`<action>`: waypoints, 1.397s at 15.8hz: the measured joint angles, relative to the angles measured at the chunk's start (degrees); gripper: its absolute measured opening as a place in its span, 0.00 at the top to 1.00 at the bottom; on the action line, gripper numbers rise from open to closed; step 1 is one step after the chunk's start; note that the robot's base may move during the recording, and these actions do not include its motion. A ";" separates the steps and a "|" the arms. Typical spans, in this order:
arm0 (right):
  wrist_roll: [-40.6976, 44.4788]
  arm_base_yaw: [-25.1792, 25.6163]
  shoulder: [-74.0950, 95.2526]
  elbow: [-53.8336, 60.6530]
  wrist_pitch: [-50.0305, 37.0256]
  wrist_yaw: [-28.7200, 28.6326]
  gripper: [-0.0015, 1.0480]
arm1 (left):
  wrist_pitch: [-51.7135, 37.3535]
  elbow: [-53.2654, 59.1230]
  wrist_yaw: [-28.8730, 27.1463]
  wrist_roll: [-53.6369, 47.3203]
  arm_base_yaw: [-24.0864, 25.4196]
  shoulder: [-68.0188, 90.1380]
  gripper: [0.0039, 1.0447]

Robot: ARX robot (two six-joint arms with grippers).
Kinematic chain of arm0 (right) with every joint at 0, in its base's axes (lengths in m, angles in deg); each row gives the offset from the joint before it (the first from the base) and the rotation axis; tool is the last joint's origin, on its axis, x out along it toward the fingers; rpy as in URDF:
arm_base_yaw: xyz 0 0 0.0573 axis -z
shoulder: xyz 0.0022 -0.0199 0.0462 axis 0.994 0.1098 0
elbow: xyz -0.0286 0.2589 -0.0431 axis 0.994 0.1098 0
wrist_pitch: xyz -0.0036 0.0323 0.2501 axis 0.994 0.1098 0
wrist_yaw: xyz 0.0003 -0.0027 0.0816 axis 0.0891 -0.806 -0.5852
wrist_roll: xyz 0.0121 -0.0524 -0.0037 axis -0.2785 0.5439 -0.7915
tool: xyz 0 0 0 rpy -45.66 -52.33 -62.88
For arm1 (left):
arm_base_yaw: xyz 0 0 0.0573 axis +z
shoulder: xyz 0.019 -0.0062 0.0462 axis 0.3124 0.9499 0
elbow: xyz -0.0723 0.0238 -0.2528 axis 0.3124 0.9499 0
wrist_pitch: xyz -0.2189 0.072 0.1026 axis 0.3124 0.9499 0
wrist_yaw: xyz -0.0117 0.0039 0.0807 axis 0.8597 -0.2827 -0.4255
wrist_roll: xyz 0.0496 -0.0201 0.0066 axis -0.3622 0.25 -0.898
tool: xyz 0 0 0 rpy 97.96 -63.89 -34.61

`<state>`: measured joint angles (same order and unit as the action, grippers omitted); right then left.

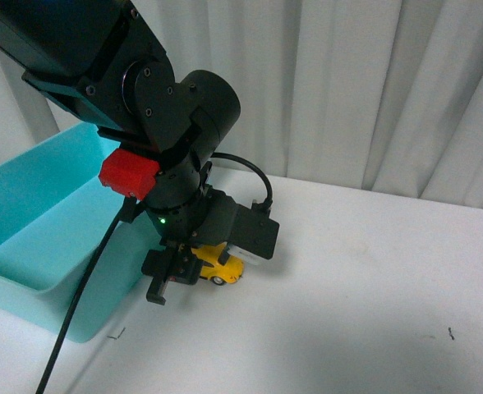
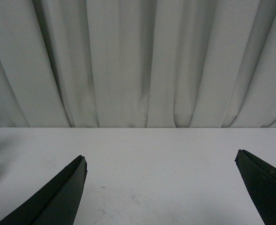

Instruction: Wind up and store yellow beetle toy

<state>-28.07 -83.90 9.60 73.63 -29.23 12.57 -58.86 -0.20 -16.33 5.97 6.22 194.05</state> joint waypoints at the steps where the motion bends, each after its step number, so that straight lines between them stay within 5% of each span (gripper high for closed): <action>1: 0.00 0.00 0.00 0.00 0.00 -0.02 0.06 | 0.26 -0.26 0.00 0.52 0.00 0.00 0.60; 7: 0.00 0.00 0.00 0.00 0.00 0.00 0.06 | 4.61 0.04 7.28 8.57 -0.61 -3.87 0.61; 9: 0.00 0.00 0.00 0.00 0.00 0.00 0.06 | 5.03 0.11 21.62 19.69 -1.46 -16.04 0.61; 12: 0.00 0.00 0.00 0.00 0.02 0.00 0.06 | -2.03 0.07 32.70 33.18 2.84 -28.26 0.62; 14: 0.00 0.00 0.00 0.00 0.00 0.00 0.06 | -7.69 -0.44 31.80 41.55 9.38 -31.76 0.62; 17: -0.02 0.00 0.00 0.00 0.00 0.00 0.06 | -12.13 -0.20 22.47 50.95 17.29 -28.83 0.62; 22: 0.00 0.00 0.00 0.00 0.02 -0.02 0.06 | -13.99 5.11 8.96 53.31 22.69 -18.36 0.62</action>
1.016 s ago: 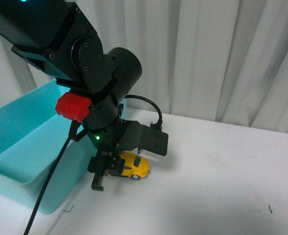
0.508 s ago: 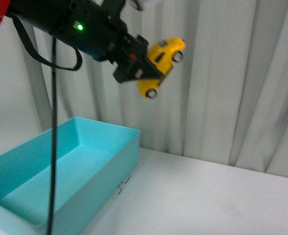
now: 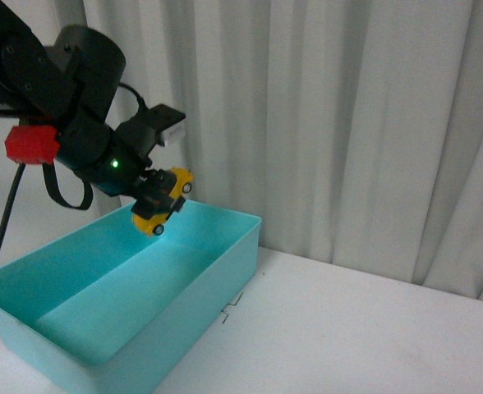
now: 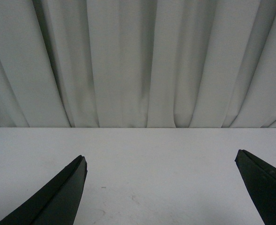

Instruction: Wind up and store yellow beetle toy

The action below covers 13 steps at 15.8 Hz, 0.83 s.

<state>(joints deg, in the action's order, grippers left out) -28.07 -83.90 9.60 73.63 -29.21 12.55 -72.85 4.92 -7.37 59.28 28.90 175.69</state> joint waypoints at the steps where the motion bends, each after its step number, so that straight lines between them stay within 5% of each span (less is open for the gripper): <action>1: 0.00 0.00 0.00 0.00 0.00 0.02 0.06 | -3.41 1.64 -3.32 1.92 1.16 4.33 0.62; 9: 0.00 0.00 0.00 0.00 0.00 0.00 0.06 | -2.60 2.54 -6.62 2.82 1.14 12.33 0.62; 10: -0.02 0.00 0.00 0.00 0.00 0.02 0.06 | -1.49 2.23 -5.57 3.15 1.14 12.33 0.59; 13: -0.02 0.00 0.00 0.00 0.00 0.02 0.06 | -1.44 1.29 -2.67 5.55 1.27 11.80 0.30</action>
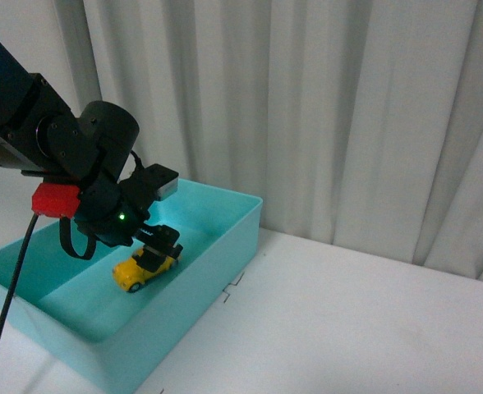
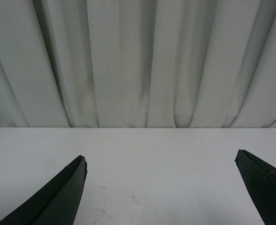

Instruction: Wind up and store yellow beetle toy

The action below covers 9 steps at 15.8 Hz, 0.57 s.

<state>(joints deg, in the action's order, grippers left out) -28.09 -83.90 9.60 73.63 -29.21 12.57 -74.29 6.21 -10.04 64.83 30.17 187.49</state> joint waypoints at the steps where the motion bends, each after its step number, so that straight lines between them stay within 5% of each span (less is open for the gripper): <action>1: 0.02 0.00 0.00 0.00 -0.02 0.00 0.06 | -0.13 -0.04 0.94 0.26 0.22 -1.25 0.18; 3: 0.02 0.00 0.00 0.00 0.00 0.00 0.06 | -0.26 -0.04 2.71 0.76 1.03 -4.70 0.05; 7: 0.00 0.00 0.00 0.00 0.00 0.00 0.06 | -2.40 4.59 6.67 1.46 1.33 -18.47 0.06; 9: 0.02 0.00 0.00 0.00 0.00 0.00 0.06 | -36.20 21.86 12.59 11.19 -1.46 -28.96 0.29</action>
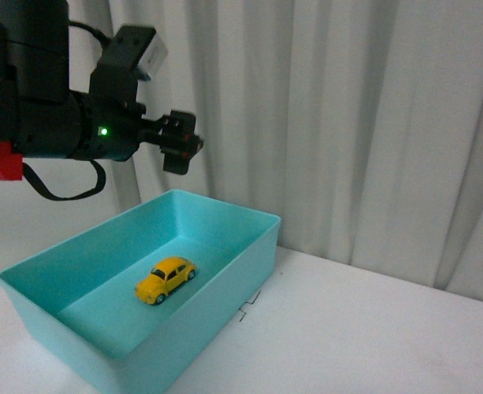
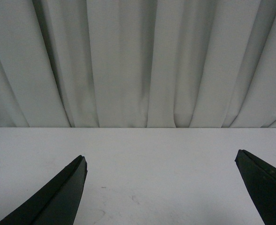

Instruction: Wind up and store yellow beetle toy

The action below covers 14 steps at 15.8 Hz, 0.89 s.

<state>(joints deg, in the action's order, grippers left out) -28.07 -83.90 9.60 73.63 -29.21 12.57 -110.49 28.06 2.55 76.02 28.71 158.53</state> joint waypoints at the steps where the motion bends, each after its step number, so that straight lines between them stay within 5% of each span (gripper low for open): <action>1: -0.02 0.00 0.00 0.00 0.00 -0.07 0.06 | -10.82 7.85 -0.17 3.28 -1.95 -6.23 0.43; 6: -0.02 0.00 0.00 0.00 -0.02 -0.02 0.06 | -16.79 24.98 -4.35 6.82 -5.25 -18.53 0.98; 14: -0.02 0.00 0.00 0.00 -0.02 -0.02 0.06 | -8.37 36.44 -9.73 6.97 -10.47 -38.58 0.99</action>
<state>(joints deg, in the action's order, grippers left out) -28.09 -83.90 9.60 73.63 -29.23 12.55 -118.86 64.50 -7.17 82.99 18.24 119.96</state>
